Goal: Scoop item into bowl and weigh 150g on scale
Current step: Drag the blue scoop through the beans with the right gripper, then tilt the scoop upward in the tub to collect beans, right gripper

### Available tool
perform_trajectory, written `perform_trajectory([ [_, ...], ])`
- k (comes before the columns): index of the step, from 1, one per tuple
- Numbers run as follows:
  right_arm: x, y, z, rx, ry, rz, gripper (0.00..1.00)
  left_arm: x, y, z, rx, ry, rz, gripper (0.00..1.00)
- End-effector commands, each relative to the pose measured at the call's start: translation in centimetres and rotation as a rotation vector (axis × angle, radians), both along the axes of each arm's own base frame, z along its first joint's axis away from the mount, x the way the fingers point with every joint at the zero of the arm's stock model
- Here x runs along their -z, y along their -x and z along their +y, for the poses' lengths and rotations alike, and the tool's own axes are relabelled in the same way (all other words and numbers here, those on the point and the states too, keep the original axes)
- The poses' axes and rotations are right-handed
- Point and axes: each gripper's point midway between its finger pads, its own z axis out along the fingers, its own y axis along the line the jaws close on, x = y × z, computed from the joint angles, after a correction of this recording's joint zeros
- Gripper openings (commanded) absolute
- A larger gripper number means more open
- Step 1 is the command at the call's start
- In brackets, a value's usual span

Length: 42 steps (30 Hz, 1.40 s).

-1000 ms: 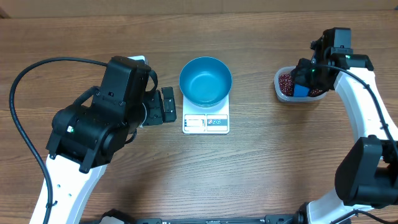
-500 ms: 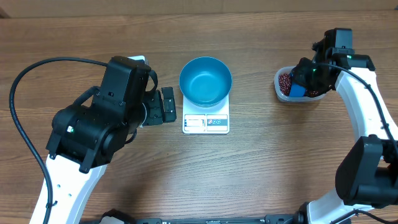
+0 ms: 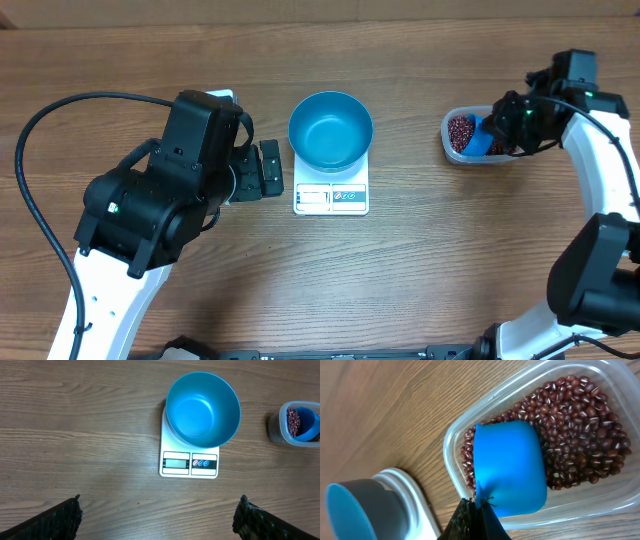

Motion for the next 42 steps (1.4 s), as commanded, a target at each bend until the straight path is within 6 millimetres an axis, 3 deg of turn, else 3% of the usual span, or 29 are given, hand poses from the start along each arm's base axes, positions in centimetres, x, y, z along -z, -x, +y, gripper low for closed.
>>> perform_trajectory([
  [1,0.3,0.5,1.8,-0.018,-0.158,0.024,0.04,-0.5,-0.3,0.3,0.006,-0.016,-0.019,1.00],
  [12,4.9,0.8,1.8,-0.006,-0.213,0.147,0.04,-0.5,-0.3,0.3,0.005,-0.016,-0.019,0.99],
  [24,5.0,1.5,-1.5,0.068,-0.220,0.154,0.04,-0.5,-0.3,0.3,0.006,-0.016,-0.019,1.00],
  [42,6.0,2.9,-4.6,0.112,-0.131,0.198,0.04,-0.5,-0.3,0.3,0.005,-0.016,-0.020,1.00],
])
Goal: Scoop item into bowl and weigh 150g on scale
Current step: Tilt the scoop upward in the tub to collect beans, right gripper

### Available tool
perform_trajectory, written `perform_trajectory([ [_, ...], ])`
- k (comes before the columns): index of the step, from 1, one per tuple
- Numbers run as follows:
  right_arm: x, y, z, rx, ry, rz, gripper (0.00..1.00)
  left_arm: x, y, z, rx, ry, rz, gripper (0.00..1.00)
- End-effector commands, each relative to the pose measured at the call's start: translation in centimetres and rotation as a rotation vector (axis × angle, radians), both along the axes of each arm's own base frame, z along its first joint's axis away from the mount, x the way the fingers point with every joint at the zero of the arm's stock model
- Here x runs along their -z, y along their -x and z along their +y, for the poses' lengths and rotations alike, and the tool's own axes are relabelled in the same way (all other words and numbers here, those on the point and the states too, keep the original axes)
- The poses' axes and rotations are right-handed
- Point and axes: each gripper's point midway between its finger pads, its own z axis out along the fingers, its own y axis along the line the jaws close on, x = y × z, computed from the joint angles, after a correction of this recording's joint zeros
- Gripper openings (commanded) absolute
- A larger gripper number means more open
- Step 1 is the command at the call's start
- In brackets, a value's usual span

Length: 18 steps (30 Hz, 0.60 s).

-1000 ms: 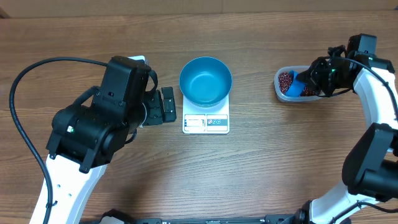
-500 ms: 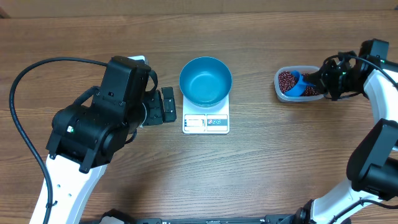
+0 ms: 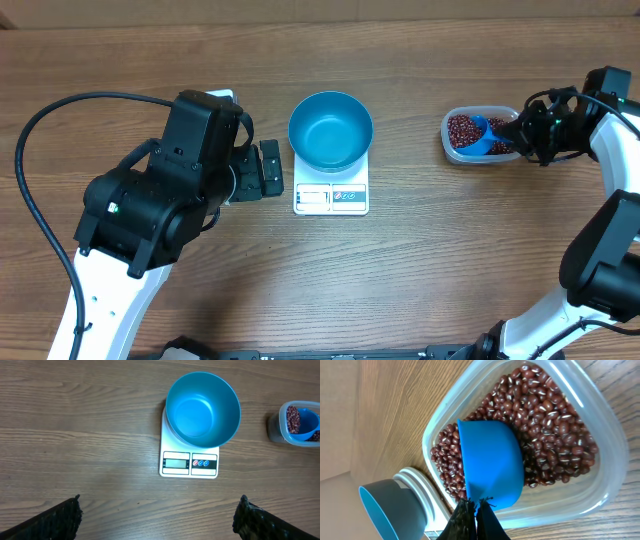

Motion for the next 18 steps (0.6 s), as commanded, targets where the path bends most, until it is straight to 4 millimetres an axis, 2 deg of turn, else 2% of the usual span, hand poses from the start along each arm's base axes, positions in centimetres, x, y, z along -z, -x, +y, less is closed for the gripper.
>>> perform_trajectory([
  [1,3.7,2.0,-1.7,0.033,0.058,0.131,0.04,-0.5,-0.3,0.3,0.005,-0.016,-0.020,1.00],
  [12,3.7,3.6,-5.0,0.077,0.055,0.143,0.04,-0.5,-0.3,0.3,0.005,-0.016,-0.019,1.00],
  [18,3.6,3.5,-5.2,0.033,0.066,0.107,0.04,-0.5,-0.3,0.3,0.005,-0.016,-0.020,1.00],
])
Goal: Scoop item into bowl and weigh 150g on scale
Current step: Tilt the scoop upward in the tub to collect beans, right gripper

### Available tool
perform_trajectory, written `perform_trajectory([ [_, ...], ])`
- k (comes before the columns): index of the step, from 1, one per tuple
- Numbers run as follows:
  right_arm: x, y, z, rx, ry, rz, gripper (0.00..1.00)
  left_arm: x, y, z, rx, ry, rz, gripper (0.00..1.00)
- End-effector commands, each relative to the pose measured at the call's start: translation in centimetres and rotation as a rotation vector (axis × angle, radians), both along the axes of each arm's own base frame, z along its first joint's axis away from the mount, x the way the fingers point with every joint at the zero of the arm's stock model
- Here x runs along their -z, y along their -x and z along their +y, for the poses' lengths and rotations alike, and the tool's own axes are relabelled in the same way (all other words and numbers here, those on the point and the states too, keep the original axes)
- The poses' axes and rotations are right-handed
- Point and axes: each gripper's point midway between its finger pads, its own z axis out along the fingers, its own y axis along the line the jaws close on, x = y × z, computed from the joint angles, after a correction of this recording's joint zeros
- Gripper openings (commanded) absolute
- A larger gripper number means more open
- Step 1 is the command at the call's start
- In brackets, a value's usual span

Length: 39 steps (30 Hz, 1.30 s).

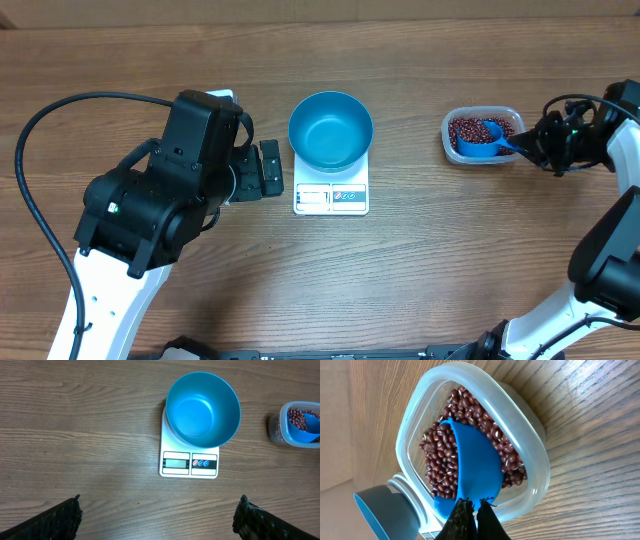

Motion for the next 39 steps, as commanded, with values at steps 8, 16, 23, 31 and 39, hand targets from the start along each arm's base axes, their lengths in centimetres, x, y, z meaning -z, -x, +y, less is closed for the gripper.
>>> perform_trajectory([
  [8,1.6,0.9,-1.0,-0.121,0.060,-0.044,0.04,-0.4,-0.3,0.2,0.006,-0.017,-0.017,1.00],
  [16,0.8,0.3,-0.3,-0.154,0.023,-0.109,0.04,-0.3,-0.4,0.2,0.006,-0.018,-0.014,0.99],
  [23,0.0,-0.1,0.6,-0.164,-0.033,-0.152,0.04,-0.4,-0.4,0.2,0.006,-0.018,-0.015,1.00],
  [31,-0.6,-0.2,1.2,-0.167,-0.079,-0.175,0.04,-0.3,-0.4,0.2,0.006,-0.018,-0.015,1.00],
  [39,-1.9,-0.5,2.0,-0.165,-0.171,-0.232,0.04,-0.3,-0.4,0.2,0.006,-0.018,-0.014,1.00],
])
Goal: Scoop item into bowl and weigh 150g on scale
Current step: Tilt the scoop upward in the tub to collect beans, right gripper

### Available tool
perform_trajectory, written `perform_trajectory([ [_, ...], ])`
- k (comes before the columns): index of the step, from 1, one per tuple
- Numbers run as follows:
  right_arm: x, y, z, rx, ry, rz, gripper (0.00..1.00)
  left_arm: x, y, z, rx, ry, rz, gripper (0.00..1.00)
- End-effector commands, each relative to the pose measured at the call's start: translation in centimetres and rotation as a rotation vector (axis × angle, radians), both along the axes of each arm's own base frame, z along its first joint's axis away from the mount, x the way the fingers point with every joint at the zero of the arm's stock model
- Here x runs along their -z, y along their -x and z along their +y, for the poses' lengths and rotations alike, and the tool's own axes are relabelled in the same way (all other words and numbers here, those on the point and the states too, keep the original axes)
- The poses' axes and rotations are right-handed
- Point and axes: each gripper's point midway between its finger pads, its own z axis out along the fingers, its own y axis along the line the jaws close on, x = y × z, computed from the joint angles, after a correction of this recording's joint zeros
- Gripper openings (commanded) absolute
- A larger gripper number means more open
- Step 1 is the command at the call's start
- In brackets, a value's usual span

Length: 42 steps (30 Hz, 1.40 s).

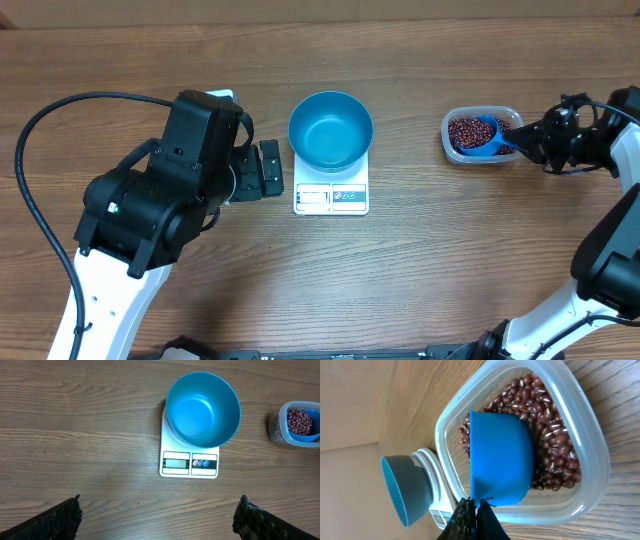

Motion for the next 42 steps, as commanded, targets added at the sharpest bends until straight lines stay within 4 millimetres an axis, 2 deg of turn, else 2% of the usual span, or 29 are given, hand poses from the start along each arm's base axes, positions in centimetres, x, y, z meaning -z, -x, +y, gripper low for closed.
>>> perform_trajectory([
  [1,-0.5,0.3,0.5,-0.006,-0.072,-0.020,0.04,-0.4,-0.4,0.2,0.005,-0.018,-0.015,1.00],
  [11,-0.6,0.5,0.4,-0.006,-0.084,-0.021,0.04,-0.4,-0.4,0.2,0.006,-0.018,-0.015,1.00],
  [21,-1.2,1.0,-1.4,0.050,-0.130,-0.034,0.04,-0.4,-0.4,0.2,0.006,-0.018,-0.015,1.00],
  [42,-2.7,0.6,-0.6,0.042,-0.217,-0.084,0.04,-0.3,-0.4,0.2,0.008,-0.015,-0.014,1.00],
])
